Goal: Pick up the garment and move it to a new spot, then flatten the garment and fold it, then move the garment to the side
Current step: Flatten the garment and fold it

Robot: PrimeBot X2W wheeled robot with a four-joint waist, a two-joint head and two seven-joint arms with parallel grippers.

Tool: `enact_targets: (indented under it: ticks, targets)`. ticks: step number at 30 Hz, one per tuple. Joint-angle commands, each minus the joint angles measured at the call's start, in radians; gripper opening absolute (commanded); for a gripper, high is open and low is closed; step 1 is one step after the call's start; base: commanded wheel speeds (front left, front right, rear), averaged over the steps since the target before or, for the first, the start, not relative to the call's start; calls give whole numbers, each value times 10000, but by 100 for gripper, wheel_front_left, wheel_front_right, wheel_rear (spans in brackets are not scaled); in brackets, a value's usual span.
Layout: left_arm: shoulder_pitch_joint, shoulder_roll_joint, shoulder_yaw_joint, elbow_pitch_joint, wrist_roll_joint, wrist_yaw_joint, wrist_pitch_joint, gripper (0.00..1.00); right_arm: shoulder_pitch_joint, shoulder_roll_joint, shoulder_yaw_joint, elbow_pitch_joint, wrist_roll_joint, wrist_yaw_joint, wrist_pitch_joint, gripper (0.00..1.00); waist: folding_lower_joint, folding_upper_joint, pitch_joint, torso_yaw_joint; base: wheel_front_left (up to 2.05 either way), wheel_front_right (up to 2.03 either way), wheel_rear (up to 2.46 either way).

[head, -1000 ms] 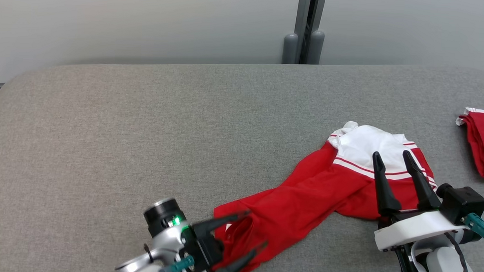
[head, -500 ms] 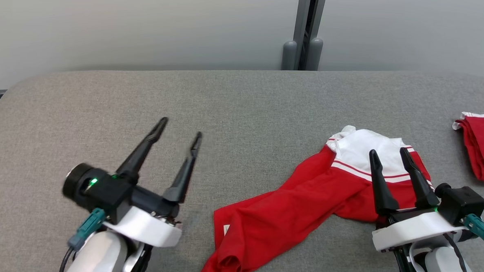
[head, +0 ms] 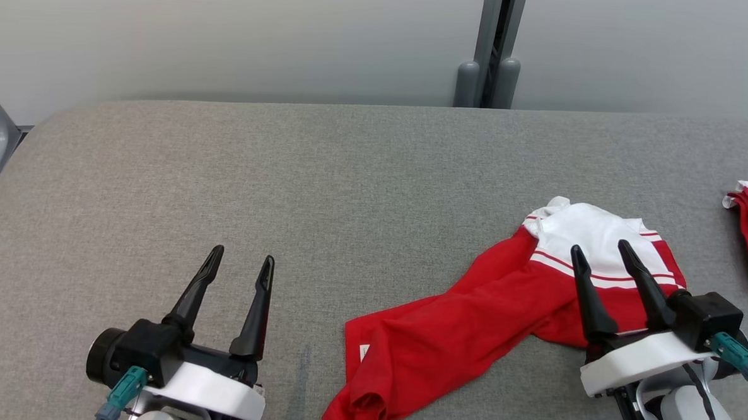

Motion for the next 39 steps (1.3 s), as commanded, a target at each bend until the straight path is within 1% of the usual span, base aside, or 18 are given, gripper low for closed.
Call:
enact_targets:
  ticks: [1,3,6,10,16,20,21,28,29,30,31,34,39]
  targets:
    - [-150,3,4,99,58,-91,-34,100,-300,-181,-9,530,-195,1,2,100,0,-1,-6,140,0,0,0]
    - [-213,-3,-172,168,-12,-147,-34,100,-565,-252,39,1141,-321,1,1,100,0,-1,3,235,0,0,0]
    - [-270,13,-396,213,-107,-160,-34,100,-1104,-406,220,2428,-279,-1,3,100,0,-1,48,409,0,0,0]
    - [-298,9,-697,251,-235,-116,-34,100,-2028,-597,-195,4320,-476,-1,176,100,0,-1,159,705,0,0,0]
    - [-358,1,-946,288,-382,-38,-36,100,-3113,-936,-814,6402,-891,-1,166,100,0,-1,381,1067,0,0,0]
    - [-435,5,-1040,296,-402,-17,-36,100,-3615,-1082,-852,7468,-1125,-1,277,100,0,-1,529,1216,0,0,0]
    - [-435,5,-1040,296,-402,-17,-36,100,-3615,-1082,-852,7468,-1125,-1,277,100,0,-1,529,1216,0,0,0]
    - [-619,3,-1155,238,-416,-10,-34,100,-4255,-1132,-429,8617,-865,-1,657,100,0,-1,910,1351,0,0,0]
    - [-663,1,-1173,238,-418,-6,-36,100,-4324,-1134,-367,8717,-753,-1,704,89,0,-1,973,1364,0,0,0]
    - [-716,4,-1193,238,-427,-2,-36,100,-4386,-1183,-280,8783,-733,-1,673,24,0,-1,1035,1383,0,0,0]
    - [-755,4,-1209,244,-429,1,-36,100,-4446,-1235,-209,8831,-686,-1,632,0,0,-1,1085,1401,0,0,0]
    - [-839,2,-1261,250,-458,19,-36,100,-4657,-1351,-68,8800,-507,-1,391,0,0,-1,1205,1445,0,0,0]
    - [-923,2,-1291,290,-476,48,-36,100,-4987,-1355,201,8455,-198,-1,85,0,0,-1,1260,1464,0,0,0]
